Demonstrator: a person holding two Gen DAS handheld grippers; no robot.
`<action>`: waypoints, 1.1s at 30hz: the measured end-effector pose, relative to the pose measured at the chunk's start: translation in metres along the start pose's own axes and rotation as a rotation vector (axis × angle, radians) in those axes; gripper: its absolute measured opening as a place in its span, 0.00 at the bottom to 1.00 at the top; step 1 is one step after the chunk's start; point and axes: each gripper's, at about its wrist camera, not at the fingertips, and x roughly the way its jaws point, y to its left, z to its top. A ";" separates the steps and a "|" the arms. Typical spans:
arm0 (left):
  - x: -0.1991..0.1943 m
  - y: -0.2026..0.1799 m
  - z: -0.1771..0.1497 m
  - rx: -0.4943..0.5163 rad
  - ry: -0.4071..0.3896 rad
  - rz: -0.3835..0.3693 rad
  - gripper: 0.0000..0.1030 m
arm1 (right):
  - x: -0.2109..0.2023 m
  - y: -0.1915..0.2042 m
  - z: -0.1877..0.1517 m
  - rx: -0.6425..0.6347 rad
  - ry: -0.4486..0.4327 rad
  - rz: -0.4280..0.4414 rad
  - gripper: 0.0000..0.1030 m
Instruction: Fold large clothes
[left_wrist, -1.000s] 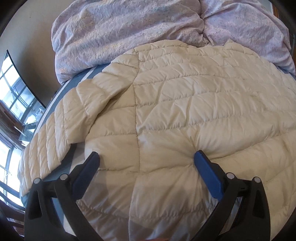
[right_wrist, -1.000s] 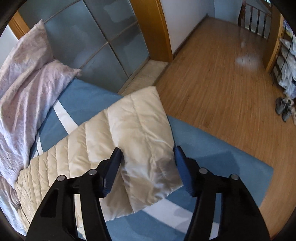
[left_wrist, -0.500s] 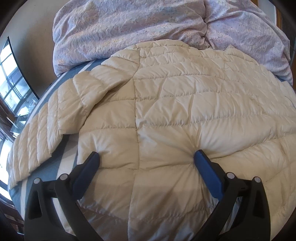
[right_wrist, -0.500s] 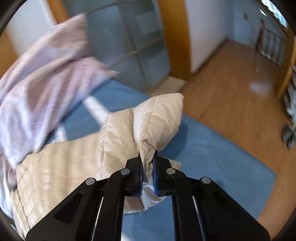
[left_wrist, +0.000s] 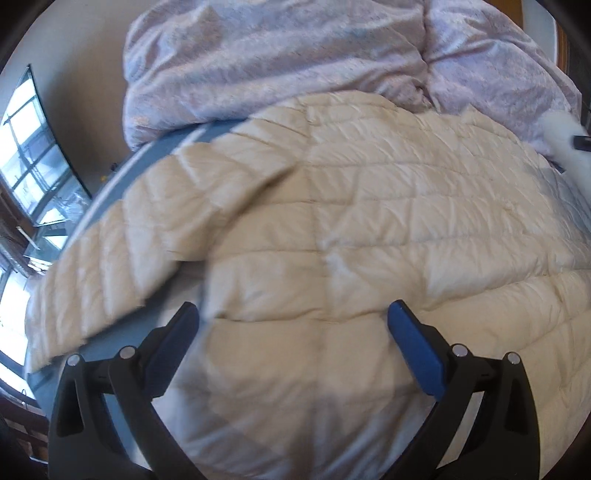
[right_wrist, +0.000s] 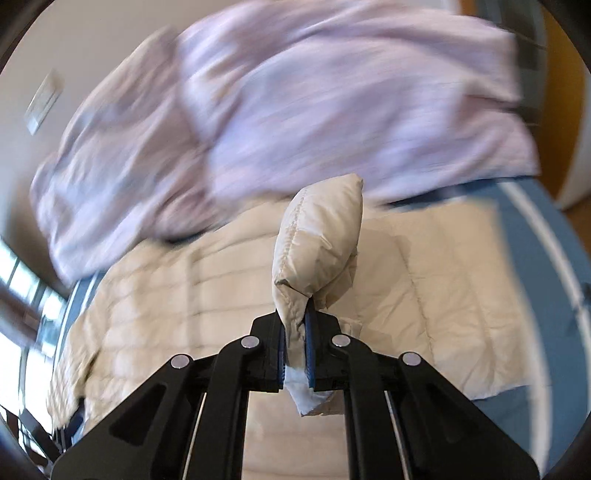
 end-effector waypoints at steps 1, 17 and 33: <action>-0.003 0.006 0.000 -0.007 -0.007 0.009 0.98 | 0.005 0.015 -0.005 -0.021 0.016 0.017 0.08; -0.025 0.082 0.003 -0.111 -0.040 0.101 0.98 | 0.074 0.173 -0.053 -0.294 0.162 0.129 0.45; -0.024 0.148 -0.006 -0.229 -0.008 0.194 0.98 | 0.074 0.130 -0.056 -0.238 0.094 -0.030 0.56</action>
